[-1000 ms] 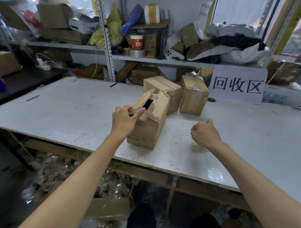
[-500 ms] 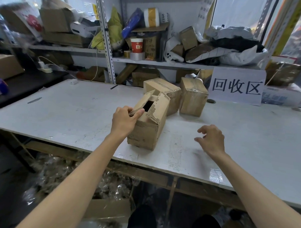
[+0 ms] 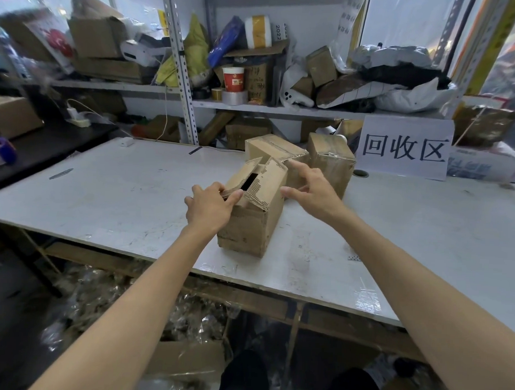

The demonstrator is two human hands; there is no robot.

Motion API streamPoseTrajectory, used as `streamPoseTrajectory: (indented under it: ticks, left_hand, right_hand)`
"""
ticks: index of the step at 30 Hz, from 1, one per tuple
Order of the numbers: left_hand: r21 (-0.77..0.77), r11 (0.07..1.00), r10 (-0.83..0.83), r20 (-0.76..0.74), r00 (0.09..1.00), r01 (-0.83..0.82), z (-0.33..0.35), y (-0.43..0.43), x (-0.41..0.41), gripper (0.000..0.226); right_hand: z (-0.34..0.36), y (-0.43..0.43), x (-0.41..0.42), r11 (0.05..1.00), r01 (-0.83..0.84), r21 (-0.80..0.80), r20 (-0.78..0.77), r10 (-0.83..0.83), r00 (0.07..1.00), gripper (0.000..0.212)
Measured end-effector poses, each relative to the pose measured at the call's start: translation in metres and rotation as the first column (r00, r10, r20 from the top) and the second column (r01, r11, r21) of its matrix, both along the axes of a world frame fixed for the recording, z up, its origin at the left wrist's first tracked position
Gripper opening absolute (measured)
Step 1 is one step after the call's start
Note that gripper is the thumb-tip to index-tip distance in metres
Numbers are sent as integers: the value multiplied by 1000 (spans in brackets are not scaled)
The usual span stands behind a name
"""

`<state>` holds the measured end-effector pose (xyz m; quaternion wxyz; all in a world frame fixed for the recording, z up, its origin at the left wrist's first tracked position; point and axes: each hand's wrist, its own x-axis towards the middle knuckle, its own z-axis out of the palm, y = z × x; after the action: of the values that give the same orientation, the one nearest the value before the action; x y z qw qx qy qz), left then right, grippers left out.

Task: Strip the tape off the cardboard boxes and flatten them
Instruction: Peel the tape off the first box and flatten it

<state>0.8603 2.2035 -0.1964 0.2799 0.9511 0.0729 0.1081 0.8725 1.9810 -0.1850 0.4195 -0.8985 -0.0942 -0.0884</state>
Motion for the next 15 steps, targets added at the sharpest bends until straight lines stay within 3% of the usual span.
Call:
streamPoseTrajectory:
  ticks: [3,8,15]
  left_hand:
    - [-84,996,-15,-86,996,7,3,-1,-1,60]
    - [-143,990,-10,-19,1000,7,6,-12,-1,47]
    - [-297,954,74,95,993,-43,19,-25,4,40]
  right_hand:
    - [1,18,7,982,-146,-116,-99,135,986,65]
    - [-6,39,11,962,-198,-187,-174,166,971,57]
    - [5,35,4,938,46,-345,124,-3,992,46]
